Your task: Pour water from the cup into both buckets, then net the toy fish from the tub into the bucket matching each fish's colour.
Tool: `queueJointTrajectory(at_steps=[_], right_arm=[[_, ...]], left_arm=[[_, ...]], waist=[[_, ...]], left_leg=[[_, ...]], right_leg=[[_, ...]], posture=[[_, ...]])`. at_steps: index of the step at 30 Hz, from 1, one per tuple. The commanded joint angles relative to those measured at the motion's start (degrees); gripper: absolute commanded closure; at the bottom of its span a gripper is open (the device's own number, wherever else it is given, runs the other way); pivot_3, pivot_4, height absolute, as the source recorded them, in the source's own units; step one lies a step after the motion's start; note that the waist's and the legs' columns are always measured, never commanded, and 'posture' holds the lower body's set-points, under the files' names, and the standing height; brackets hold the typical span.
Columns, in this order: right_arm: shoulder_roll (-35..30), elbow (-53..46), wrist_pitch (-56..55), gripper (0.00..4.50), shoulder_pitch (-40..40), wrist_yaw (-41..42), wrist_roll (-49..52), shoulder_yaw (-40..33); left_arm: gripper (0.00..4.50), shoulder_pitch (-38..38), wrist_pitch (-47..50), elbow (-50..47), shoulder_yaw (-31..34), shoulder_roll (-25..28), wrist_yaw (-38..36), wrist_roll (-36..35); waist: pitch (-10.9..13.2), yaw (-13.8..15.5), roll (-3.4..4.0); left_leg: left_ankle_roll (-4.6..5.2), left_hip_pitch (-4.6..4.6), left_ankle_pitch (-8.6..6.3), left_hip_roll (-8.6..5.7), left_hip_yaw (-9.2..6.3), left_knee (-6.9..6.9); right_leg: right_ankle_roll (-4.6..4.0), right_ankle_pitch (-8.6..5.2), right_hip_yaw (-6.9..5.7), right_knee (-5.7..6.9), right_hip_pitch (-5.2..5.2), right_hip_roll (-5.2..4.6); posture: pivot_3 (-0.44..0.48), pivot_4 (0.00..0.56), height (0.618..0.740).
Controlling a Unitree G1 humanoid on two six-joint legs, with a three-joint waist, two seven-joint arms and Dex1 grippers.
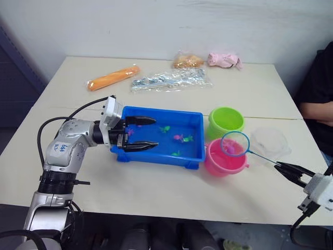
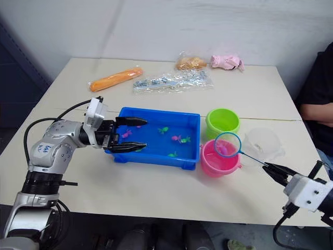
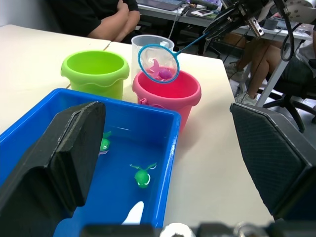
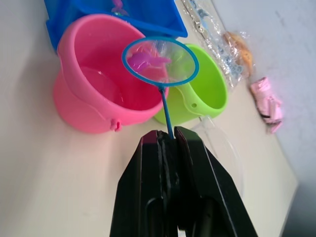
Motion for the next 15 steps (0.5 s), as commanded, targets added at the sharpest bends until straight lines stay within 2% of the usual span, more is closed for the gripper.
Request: queueJointTrajectory(at_steps=[1,6,11,15], right_arm=[[0.5,3.3,-12.6,4.50,0.1,-4.7,-5.7,-0.5],[-1.0,8.5,-30.8,4.50,-2.2,-14.0,-19.0,-2.6],[-1.7,12.1,-41.2,4.50,-4.8,-23.0,-30.3,-4.7],[-1.6,13.4,-45.5,4.50,-7.0,-29.7,-38.1,-6.5]], left_arm=[[0.14,-0.2,-0.2,-1.7,0.2,0.0,0.0,-0.3],[0.14,-0.1,-0.1,-1.9,0.2,-0.4,0.3,-0.5],[0.14,-0.1,-0.1,-2.0,0.4,-0.8,0.7,-0.6],[0.14,-0.1,0.2,-2.3,0.8,-1.2,1.5,-0.9]], waist=[[0.0,-0.1,0.00],[0.0,0.0,0.00],[0.0,-0.1,-0.01],[0.0,-0.1,-0.01]], left_leg=[[-0.03,0.05,0.02,0.00,0.02,-0.03],[-0.08,0.21,0.05,0.01,0.06,-0.05],[-0.08,0.81,0.04,0.00,0.09,-0.21],[-0.07,0.88,0.04,0.00,0.09,-0.21]], right_leg=[[0.00,0.00,0.02,0.05,0.00,0.01],[0.00,0.00,0.07,0.09,0.12,0.02],[0.00,-0.01,0.10,-0.09,0.71,0.04],[0.00,0.00,0.10,-0.14,0.82,0.03]], posture=[[0.000,0.150,0.740],[0.000,0.150,0.740],[0.000,0.150,0.740],[0.000,0.150,0.740]])
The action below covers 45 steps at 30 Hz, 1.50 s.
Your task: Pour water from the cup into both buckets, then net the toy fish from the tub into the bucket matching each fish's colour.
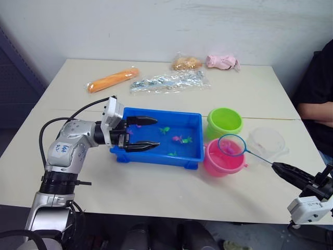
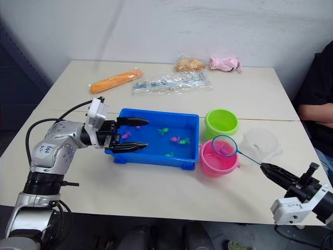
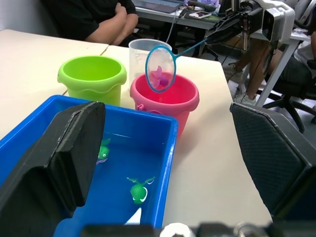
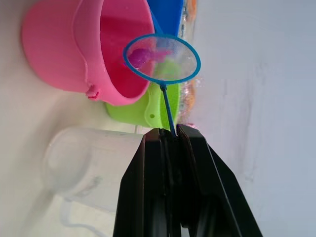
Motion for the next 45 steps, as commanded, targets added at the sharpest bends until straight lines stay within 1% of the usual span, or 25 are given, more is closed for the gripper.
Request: queueJointTrajectory(at_steps=[1,5,9,14,20,24,26,27,28,29,32,34,35,36,37,39,42,44,45], right_arm=[[0.2,0.3,-5.5,4.50,-2.5,-8.2,-8.8,-4.4],[0.8,1.4,-6.1,4.50,-3.0,-16.7,-17.9,-5.8],[1.8,0.6,-6.3,4.50,-1.1,-24.8,-24.6,-5.3],[3.4,-1.3,-2.1,4.50,1.8,-34.1,-30.9,-4.4],[3.3,-3.4,2.7,4.50,5.5,-41.9,-34.3,-1.3],[1.7,-3.8,5.5,4.50,7.2,-44.4,-32.8,0.6],[-0.1,-3.1,5.0,4.50,8.9,-42.6,-26.7,2.8],[-1.4,-1.9,5.1,4.50,9.9,-40.3,-21.8,5.0],[-2.3,-1.8,5.2,4.50,10.6,-39.3,-19.3,6.0],[-3.8,-1.8,6.4,4.50,12.0,-36.5,-13.8,8.2],[-4.7,-5.1,9.8,4.50,13.7,-33.0,-5.4,8.2],[-6.5,-8.6,14.1,4.50,13.6,-29.0,4.0,8.5],[-8.2,-10.8,17.9,4.50,13.3,-25.7,11.5,10.2],[-10.4,-12.5,21.5,4.50,11.9,-22.3,18.5,12.4],[-11.9,-13.7,23.9,4.50,11.0,-19.8,23.0,13.8],[-14.4,-15.6,29.9,4.50,5.8,-15.8,30.7,16.8],[-16.4,-17.5,38.3,4.50,-1.3,-8.9,41.4,21.1],[-17.7,-19.8,47.7,4.50,-5.1,-3.1,52.4,24.3],[-18.6,-21.2,54.2,4.50,-7.8,-0.7,58.4,26.4]], left_arm=[[0.14,-0.2,0.2,-2.1,1.0,-0.6,1.1,-1.0],[0.14,-0.4,0.6,-2.2,1.3,-1.0,1.9,-1.2],[0.14,-0.4,0.8,-2.0,1.8,-1.3,2.8,-1.3],[0.14,-0.4,0.9,-1.9,1.9,-1.8,3.4,-1.4],[0.14,-1.4,0.2,-0.2,1.4,-2.3,2.9,-0.9],[0.14,-1.5,-0.1,0.1,1.4,-2.5,2.7,-0.7],[0.14,-0.9,-0.2,-0.1,1.5,-2.5,2.5,-0.7],[0.14,-0.6,-0.2,-0.2,1.6,-2.4,2.5,-0.7],[0.14,-0.2,-0.2,-0.4,1.8,-2.2,2.5,-0.8],[0.14,0.3,-0.2,-0.5,2.2,-1.8,2.8,-0.8],[0.14,1.8,-0.1,-0.8,3.1,-0.8,3.0,-1.0],[0.14,3.5,0.1,-1.4,4.1,0.1,3.3,-1.1],[0.14,4.3,0.2,-1.6,4.7,0.6,3.5,-1.2],[0.14,5.1,0.2,-1.7,5.3,0.9,3.9,-1.3],[0.14,5.5,0.2,-1.7,5.7,1.0,4.1,-1.4],[0.14,6.5,0.0,-1.8,6.6,1.6,4.5,-1.4],[0.14,7.7,0.0,-2.6,7.8,2.4,4.9,-1.5],[0.14,8.6,0.2,-3.3,8.8,3.1,5.4,-1.7],[0.14,9.2,0.0,-3.3,9.8,3.6,5.7,-1.7]], waist=[[0.0,0.0,0.00],[0.0,0.0,0.00],[0.0,0.0,0.00],[0.0,0.0,0.00],[0.0,-0.1,0.00],[0.0,-0.1,0.00],[0.0,-0.1,0.00],[0.0,-0.1,0.00],[0.0,-0.2,0.00],[0.0,-0.2,0.00],[0.0,-0.3,-0.01],[0.0,-0.5,0.00],[0.0,-0.7,0.00],[0.0,-1.0,-0.03],[0.1,-1.2,-0.09],[0.1,-1.3,-0.19],[0.1,-1.0,-0.19],[0.1,-0.7,-0.19],[0.1,-0.5,-0.18]], left_leg=[[0.00,-0.01,0.00,0.00,0.00,0.00],[-0.01,-0.01,0.01,0.00,-0.01,0.00],[-0.01,-0.02,0.01,0.00,0.00,-0.02],[-0.02,-0.01,0.01,-0.01,0.01,-0.02],[-0.06,0.01,0.03,-0.01,0.01,-0.04],[-0.06,0.00,0.03,-0.01,0.02,-0.04],[-0.06,0.00,0.03,-0.01,0.02,-0.04],[-0.06,0.00,0.03,-0.01,0.02,-0.05],[-0.05,0.00,0.03,-0.01,0.02,-0.05],[-0.05,0.01,0.03,-0.01,0.02,-0.06],[-0.04,0.02,0.02,0.00,0.02,-0.07],[-0.03,0.02,0.02,0.00,0.01,-0.07],[-0.02,0.03,0.01,0.00,0.02,-0.07],[-0.01,0.04,0.01,0.00,0.02,-0.06],[0.00,0.07,0.01,0.01,0.01,-0.06],[0.04,0.13,0.02,0.02,-0.07,-0.06],[0.06,0.11,0.02,0.02,-0.17,-0.06],[0.07,-0.01,0.02,0.02,-0.22,-0.06],[0.07,-0.04,0.02,0.02,-0.26,-0.06]], right_leg=[[0.00,0.00,0.00,0.00,-0.01,0.00],[0.00,0.00,-0.01,0.00,-0.01,0.00],[0.00,0.00,-0.01,-0.01,-0.02,0.00],[0.00,0.00,0.02,-0.01,-0.01,0.00],[0.00,0.00,0.02,0.01,-0.01,0.02],[0.00,0.00,0.04,0.00,-0.01,0.01],[0.00,0.00,0.04,-0.01,-0.02,0.01],[0.00,0.00,0.03,-0.01,-0.01,0.02],[0.00,0.00,0.04,-0.01,-0.01,0.02],[0.00,0.00,0.04,-0.02,0.00,0.02],[0.00,0.00,0.05,-0.03,0.02,0.03],[0.00,0.00,0.04,-0.04,0.02,0.02],[0.00,0.00,0.07,-0.02,0.03,0.01],[0.00,0.00,0.06,-0.02,0.05,0.01],[0.00,0.00,0.06,-0.02,0.09,0.01],[0.02,0.02,-0.03,-0.02,0.18,0.01],[0.03,0.03,-0.13,-0.05,0.18,0.00],[0.02,0.03,-0.19,-0.11,0.11,-0.02],[0.03,0.03,-0.23,-0.17,0.11,-0.02]], posture=[[0.000,0.150,0.740],[0.000,0.150,0.740],[0.000,0.150,0.740],[0.000,0.150,0.740],[0.000,0.150,0.740],[0.000,0.150,0.740],[0.000,0.150,0.740],[0.000,0.150,0.740],[0.000,0.150,0.740],[0.000,0.150,0.740],[0.000,0.150,0.740],[0.000,0.150,0.740],[0.000,0.150,0.740],[0.000,0.150,0.740],[0.000,0.150,0.740],[0.000,0.150,0.740],[0.000,0.150,0.740],[0.000,0.150,0.740],[0.000,0.150,0.740]])
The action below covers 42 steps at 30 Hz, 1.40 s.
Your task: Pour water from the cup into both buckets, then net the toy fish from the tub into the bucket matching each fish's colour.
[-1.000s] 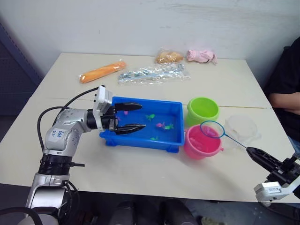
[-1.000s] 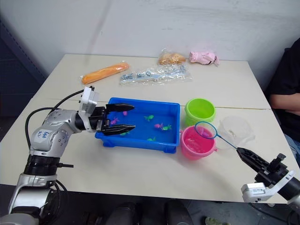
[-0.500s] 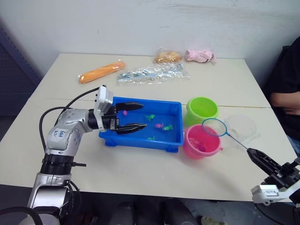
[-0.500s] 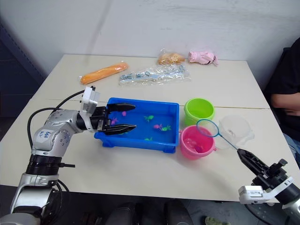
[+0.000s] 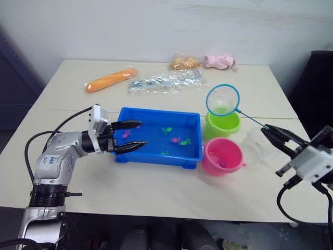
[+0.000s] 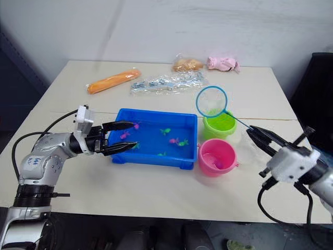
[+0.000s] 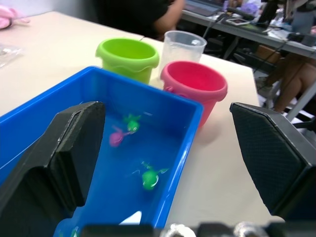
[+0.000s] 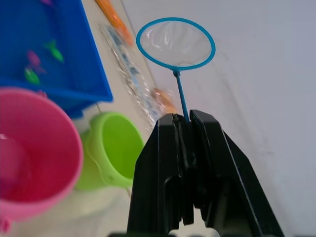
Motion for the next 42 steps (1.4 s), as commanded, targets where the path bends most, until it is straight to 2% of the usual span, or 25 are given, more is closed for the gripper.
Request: queueJointTrajectory(at_steps=[1,4,9,11,14,17,22,24,27,32,42], right_arm=[[-2.8,-5.2,17.2,4.50,-5.8,8.1,18.4,4.5],[-3.7,-5.8,28.0,4.50,-13.0,11.5,24.5,7.8],[-3.2,-3.9,45.1,4.50,-23.4,9.5,28.8,10.7],[-2.4,-3.2,48.9,4.50,-27.9,10.4,28.1,12.5],[-3.5,-2.5,55.0,4.50,-34.7,10.8,21.6,18.0],[-1.8,-1.6,58.1,4.50,-41.8,12.8,17.5,22.8],[-3.6,-1.0,57.2,4.50,-46.2,19.4,6.5,30.0],[-3.7,0.5,54.0,4.50,-46.2,21.6,2.6,30.7],[-3.4,4.1,48.4,4.50,-46.3,24.8,-1.3,30.0],[-2.4,8.1,44.8,4.50,-48.7,28.6,-4.4,28.9],[1.0,13.9,33.7,4.50,-52.4,30.3,-16.7,31.5]], left_arm=[[0.14,1.4,-0.5,-2.7,3.9,2.0,1.1,-1.4],[0.14,3.6,-0.2,-4.2,6.8,3.4,2.4,-1.9],[0.14,7.1,0.4,-6.4,10.1,5.7,3.6,-2.4],[0.14,8.1,0.5,-6.7,11.4,6.8,3.7,-2.6],[0.14,8.9,0.2,-6.6,12.5,8.2,3.6,-2.6],[0.14,9.3,-0.1,-6.6,12.9,9.1,3.7,-2.5],[0.14,8.7,-0.8,-6.6,12.5,10.2,3.2,-1.8],[0.14,8.1,-1.0,-6.4,11.9,10.6,2.9,-1.6],[0.14,7.4,-1.0,-6.2,11.1,11.0,2.4,-1.6],[0.14,6.8,-0.9,-6.0,10.2,11.1,2.0,-1.7],[0.14,4.7,-1.5,-4.0,7.7,12.2,0.3,-0.4]], waist=[[0.0,0.4,0.00],[0.0,0.5,0.01],[0.0,0.9,0.02],[0.0,0.9,0.06],[0.0,0.8,0.08],[0.1,0.7,0.13],[0.1,0.8,0.15],[0.1,0.9,0.16],[0.1,0.8,0.15],[0.1,0.6,0.16],[0.1,0.6,0.18]], left_leg=[[0.01,-0.07,-0.01,0.00,-0.04,-0.01],[0.28,-0.11,-0.16,0.01,-0.05,0.00],[0.45,-0.24,-0.28,0.01,-0.24,-0.02],[0.46,-0.35,-0.28,0.00,-0.32,-0.02],[0.47,-0.46,-0.31,0.00,-0.41,-0.05],[0.46,-0.49,-0.32,0.00,-0.43,-0.20],[0.38,-0.81,-0.28,0.00,-0.44,-0.37],[0.08,-1.46,-0.11,-0.01,-0.47,-0.15],[0.13,-1.62,-0.14,-0.01,-0.48,0.00],[0.17,-1.62,-0.16,-0.04,-0.49,0.11],[0.09,-1.44,-0.07,-0.04,-0.50,0.16]], right_leg=[[0.00,0.00,-0.02,-0.06,-0.03,-0.01],[0.00,0.00,-0.05,-0.17,-0.03,-0.05],[-0.01,0.00,-0.27,-0.43,-0.02,-0.12],[-0.03,0.01,-0.39,-0.55,-0.04,-0.16],[-0.04,0.02,-0.53,-0.69,-0.08,-0.18],[-0.04,0.02,-0.56,-0.81,-0.12,-0.19],[-0.05,0.01,-0.61,-0.90,-0.49,-0.18],[-0.05,0.01,-0.65,-0.73,-1.08,-0.18],[-0.05,0.02,-0.71,-0.72,-1.09,-0.19],[-0.04,0.02,-0.72,-0.71,-1.08,-0.21],[-0.05,0.02,-0.72,-0.33,-1.06,-0.19]], posture=[[0.000,0.150,0.740],[0.000,0.150,0.740],[0.000,0.150,0.740],[0.000,0.150,0.740],[0.000,0.150,0.740],[0.000,0.150,0.740],[0.000,0.150,0.740],[0.000,0.150,0.740],[0.000,0.150,0.740],[0.000,0.150,0.740],[0.000,0.150,0.740]])
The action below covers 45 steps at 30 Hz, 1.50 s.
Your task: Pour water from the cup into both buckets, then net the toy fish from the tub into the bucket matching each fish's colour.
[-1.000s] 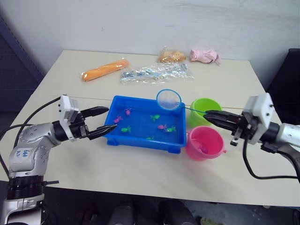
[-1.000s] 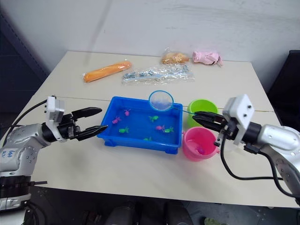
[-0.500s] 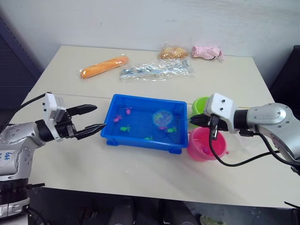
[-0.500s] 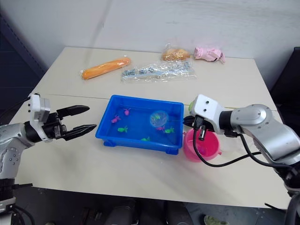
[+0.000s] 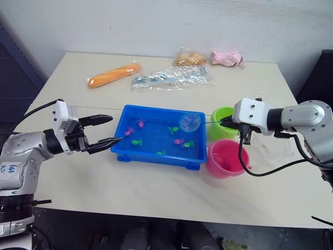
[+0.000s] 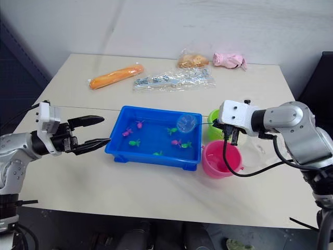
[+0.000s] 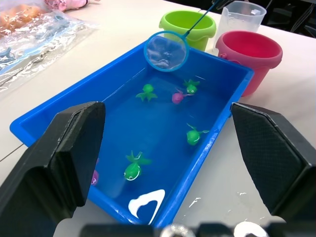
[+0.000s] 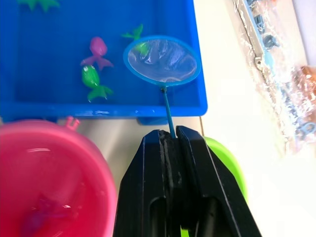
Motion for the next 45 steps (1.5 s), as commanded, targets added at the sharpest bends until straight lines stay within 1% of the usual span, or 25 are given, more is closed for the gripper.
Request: queueJointTrajectory(at_steps=[1,8,23,30,45], right_arm=[[0.8,0.2,-3.2,4.50,-1.7,0.8,-3.2,-0.6],[2.0,0.4,-6.7,4.50,-2.6,3.5,-8.1,0.6],[4.8,1.6,-10.8,4.50,-2.6,6.6,-14.6,1.9],[6.4,0.6,-11.0,4.50,-1.5,7.0,-15.3,2.5],[10.0,-1.8,-8.1,4.50,0.2,8.5,-14.6,2.4]], left_arm=[[0.14,-2.1,-1.0,1.5,-0.5,2.0,-1.8,0.9],[0.14,-6.0,-1.4,6.9,-2.5,3.8,-5.3,2.2],[0.14,-6.7,-1.6,7.7,-3.0,3.1,-6.1,2.7],[0.14,-5.9,-1.8,7.2,-2.7,3.0,-5.8,2.6],[0.14,-5.0,-1.9,6.5,-2.4,2.7,-5.1,2.3]], waist=[[0.0,0.0,0.00],[0.0,-0.1,0.01],[0.0,0.0,0.02],[0.0,-0.1,0.02],[0.0,-0.1,0.02]], left_leg=[[-0.02,0.00,0.02,0.00,0.00,0.01],[-0.11,0.05,0.08,0.00,0.00,0.01],[-0.15,0.08,0.11,0.00,0.00,0.04],[-0.16,0.10,0.12,0.00,0.00,0.05],[-0.17,0.12,0.13,0.00,0.00,0.05]], right_leg=[[0.00,0.00,0.00,0.02,0.00,0.00],[0.00,0.00,0.00,0.15,-0.02,0.01],[0.00,0.00,-0.01,0.25,-0.03,0.01],[-0.01,0.00,0.00,0.31,-0.03,0.01],[-0.01,0.00,-0.01,0.39,-0.03,0.01]], posture=[[0.000,0.150,0.740],[0.000,0.150,0.740],[0.000,0.150,0.740],[0.000,0.150,0.740],[0.000,0.150,0.740]])
